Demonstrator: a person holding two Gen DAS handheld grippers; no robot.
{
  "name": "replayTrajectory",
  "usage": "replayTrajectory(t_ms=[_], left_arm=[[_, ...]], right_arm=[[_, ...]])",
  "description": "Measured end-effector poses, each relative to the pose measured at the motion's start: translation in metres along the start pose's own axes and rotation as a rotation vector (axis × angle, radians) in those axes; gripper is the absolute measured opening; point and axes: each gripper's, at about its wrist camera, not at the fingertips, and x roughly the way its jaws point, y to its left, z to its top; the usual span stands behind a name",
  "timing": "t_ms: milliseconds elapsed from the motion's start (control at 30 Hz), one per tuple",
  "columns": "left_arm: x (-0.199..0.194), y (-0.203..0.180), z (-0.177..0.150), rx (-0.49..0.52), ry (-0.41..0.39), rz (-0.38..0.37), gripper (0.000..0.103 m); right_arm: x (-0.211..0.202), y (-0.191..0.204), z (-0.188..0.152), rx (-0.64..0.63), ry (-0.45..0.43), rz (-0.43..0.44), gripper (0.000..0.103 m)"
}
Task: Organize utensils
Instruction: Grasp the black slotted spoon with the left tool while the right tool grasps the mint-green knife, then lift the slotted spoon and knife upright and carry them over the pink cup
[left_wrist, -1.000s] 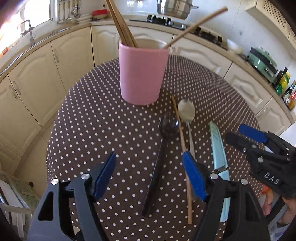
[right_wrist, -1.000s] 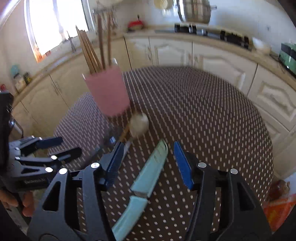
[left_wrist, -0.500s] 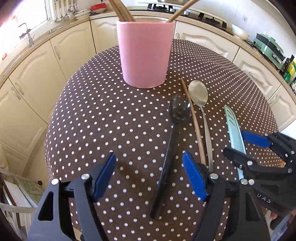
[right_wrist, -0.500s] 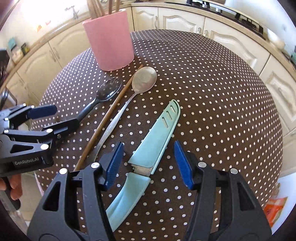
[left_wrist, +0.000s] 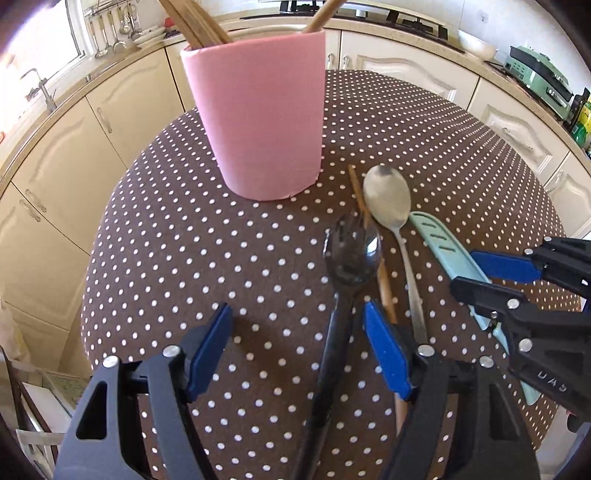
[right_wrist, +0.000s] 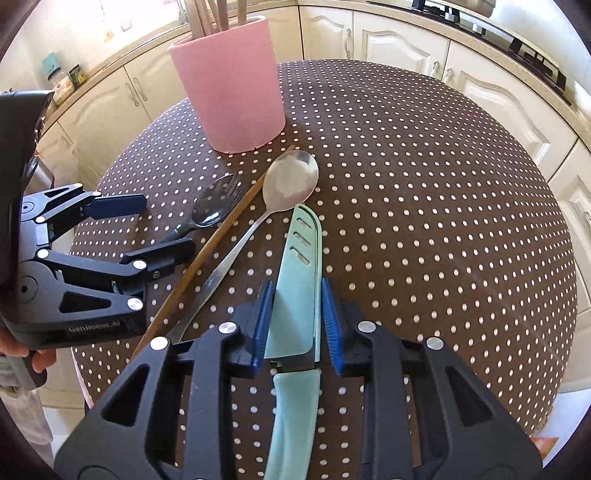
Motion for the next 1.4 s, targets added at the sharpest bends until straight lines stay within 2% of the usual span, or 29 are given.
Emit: replayTrajectory(t_ms=[67, 133, 167, 233, 400, 533, 667, 1000, 1233, 1400], left_arm=[[0.000, 0.001, 0.001, 0.001, -0.004, -0.008, 0.060], [-0.001, -0.002, 0.002, 0.004, -0.013, -0.017, 0.044], [-0.002, -0.001, 0.002, 0.001, -0.016, -0.017, 0.039], [-0.005, 0.003, 0.000, -0.013, -0.021, -0.021, 0.011], [-0.012, 0.013, -0.008, -0.055, -0.041, -0.060, 0.011], [-0.028, 0.018, -0.016, -0.074, -0.100, -0.091, 0.011], [-0.054, 0.024, -0.022, -0.098, -0.191, -0.108, 0.011], [-0.109, 0.015, -0.037, -0.108, -0.485, -0.117, 0.011], [-0.127, 0.009, -0.038, -0.103, -0.604, -0.116, 0.011], [-0.134, 0.011, -0.034, -0.104, -0.658, -0.124, 0.011]], right_arm=[[0.003, 0.001, 0.005, -0.001, 0.008, -0.009, 0.026], [0.004, 0.003, 0.009, 0.005, 0.006, -0.011, 0.026], [0.005, 0.003, 0.009, 0.010, 0.002, -0.010, 0.026], [0.008, 0.003, 0.014, 0.016, -0.007, -0.012, 0.026], [0.006, -0.004, 0.008, 0.043, -0.039, 0.010, 0.026], [-0.004, -0.003, 0.001, 0.059, -0.083, 0.031, 0.026], [-0.025, 0.000, -0.003, 0.074, -0.171, 0.057, 0.026], [-0.074, 0.012, -0.014, 0.082, -0.355, 0.121, 0.026], [-0.097, 0.031, -0.011, 0.060, -0.429, 0.153, 0.026], [-0.110, 0.038, -0.001, 0.053, -0.478, 0.170, 0.026]])
